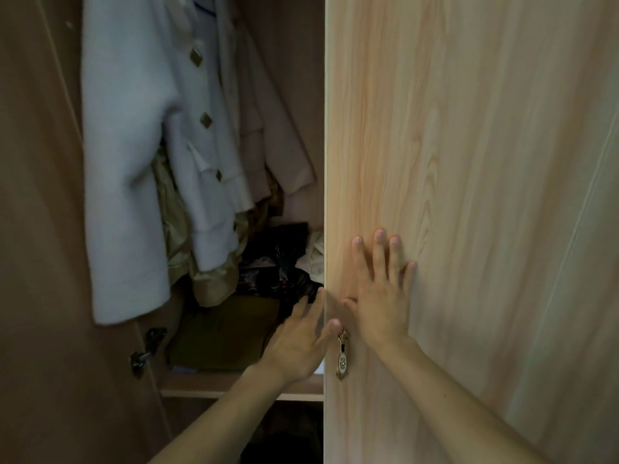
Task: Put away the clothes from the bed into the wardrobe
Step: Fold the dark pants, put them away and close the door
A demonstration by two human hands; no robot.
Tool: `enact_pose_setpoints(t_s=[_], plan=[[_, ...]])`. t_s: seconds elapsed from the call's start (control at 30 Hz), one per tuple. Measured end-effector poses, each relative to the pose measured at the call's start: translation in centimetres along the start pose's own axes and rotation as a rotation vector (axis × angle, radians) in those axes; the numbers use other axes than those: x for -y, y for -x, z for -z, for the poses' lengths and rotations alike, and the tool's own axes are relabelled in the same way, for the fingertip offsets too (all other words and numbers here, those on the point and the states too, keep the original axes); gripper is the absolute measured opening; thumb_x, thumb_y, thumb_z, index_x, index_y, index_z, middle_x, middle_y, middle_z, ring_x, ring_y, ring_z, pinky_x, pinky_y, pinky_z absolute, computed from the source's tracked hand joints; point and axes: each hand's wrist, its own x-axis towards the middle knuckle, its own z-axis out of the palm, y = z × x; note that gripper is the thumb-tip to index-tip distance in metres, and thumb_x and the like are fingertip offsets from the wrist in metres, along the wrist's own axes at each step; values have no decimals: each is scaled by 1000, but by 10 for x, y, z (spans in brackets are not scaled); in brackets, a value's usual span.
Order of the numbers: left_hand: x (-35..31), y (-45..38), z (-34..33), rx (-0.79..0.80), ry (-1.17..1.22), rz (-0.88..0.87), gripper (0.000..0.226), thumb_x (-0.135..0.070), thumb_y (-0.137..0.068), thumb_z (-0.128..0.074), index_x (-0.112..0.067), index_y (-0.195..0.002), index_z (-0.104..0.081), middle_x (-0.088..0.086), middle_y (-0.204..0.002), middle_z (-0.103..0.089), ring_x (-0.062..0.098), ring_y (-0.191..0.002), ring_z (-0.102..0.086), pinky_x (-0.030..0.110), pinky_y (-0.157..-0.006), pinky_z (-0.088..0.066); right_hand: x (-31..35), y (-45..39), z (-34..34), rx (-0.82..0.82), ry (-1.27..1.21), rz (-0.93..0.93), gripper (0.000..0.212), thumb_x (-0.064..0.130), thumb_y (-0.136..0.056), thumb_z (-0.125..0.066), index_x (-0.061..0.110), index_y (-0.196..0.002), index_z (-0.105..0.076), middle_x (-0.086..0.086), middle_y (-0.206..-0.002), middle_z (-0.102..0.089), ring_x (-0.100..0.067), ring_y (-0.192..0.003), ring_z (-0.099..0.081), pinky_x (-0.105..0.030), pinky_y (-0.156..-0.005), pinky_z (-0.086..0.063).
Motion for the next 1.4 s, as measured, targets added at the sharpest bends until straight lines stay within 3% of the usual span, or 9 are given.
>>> enact_pose_setpoints(t_s=[0.13,0.27,0.3,0.37,0.47,0.63,0.83,1.07,1.4], plan=[[0,2,2,17,134,24,77,-75,-93,-23,-40,-157,0,2,-165,-18,23,-146,-30,44,-118,-30,6,2,14,47,-13,-42,121,38,-71,-85,23,-159,-4,-15,-166,7,-39,-152,6,-65,-113,-28],[-10,20,4,-33,149,16,74,-71,-95,-27,-33,-158,-15,-1,-162,-28,19,-146,-30,43,-118,-31,4,6,45,125,-227,37,96,35,-76,-81,21,-152,-24,-11,-165,6,-36,-152,4,-50,-105,-46],[-12,25,5,-64,97,23,72,-68,-97,-27,-29,-158,-20,0,-161,-30,20,-146,-30,42,-119,-30,3,8,55,174,-287,84,87,36,-80,-78,20,-150,-29,-9,-165,6,-34,-153,2,-46,-105,-46],[-16,31,11,-127,13,43,68,-63,-100,-29,-23,-155,-29,2,-157,-36,25,-144,-33,42,-117,-32,2,14,67,295,-413,162,70,33,-87,-71,19,-146,-36,-4,-160,-13,-26,-149,-20,-35,-104,-43],[-20,41,24,-206,-27,42,64,-60,-101,-30,-22,-152,-35,3,-153,-43,25,-140,-39,43,-114,-35,5,26,77,387,-616,121,61,34,-94,-64,20,-147,-38,2,-149,-37,-18,-137,-40,-22,-101,-33],[-25,71,43,-318,-121,60,65,-62,-99,-29,-24,-151,-36,0,-152,-43,21,-139,-38,39,-113,-36,8,34,82,447,-725,144,65,41,-94,-63,27,-150,-32,4,-150,-39,-16,-136,-41,-25,-104,-37],[-10,144,80,-419,-192,208,58,-58,-101,-35,-25,-148,-40,-3,-148,-47,19,-134,-43,37,-108,-39,70,54,82,609,-746,351,67,44,-93,-63,28,-151,-34,-1,-146,-48,-20,-131,-49,-34,-102,-47],[19,246,118,-507,-221,325,63,-63,-95,-29,-24,-140,-49,-1,-134,-56,23,-122,-51,37,-98,-43,152,90,121,675,-864,515,66,43,-94,-63,27,-151,-34,0,-148,-43,-20,-137,-41,-33,-106,-39],[61,378,184,-714,-173,235,59,-55,-102,-38,-27,-152,-31,-8,-153,-41,10,-140,-35,23,-112,-28,266,138,197,521,-956,562,64,43,-93,-64,32,-149,-36,9,-149,-43,-11,-137,-41,-31,-112,-39]])
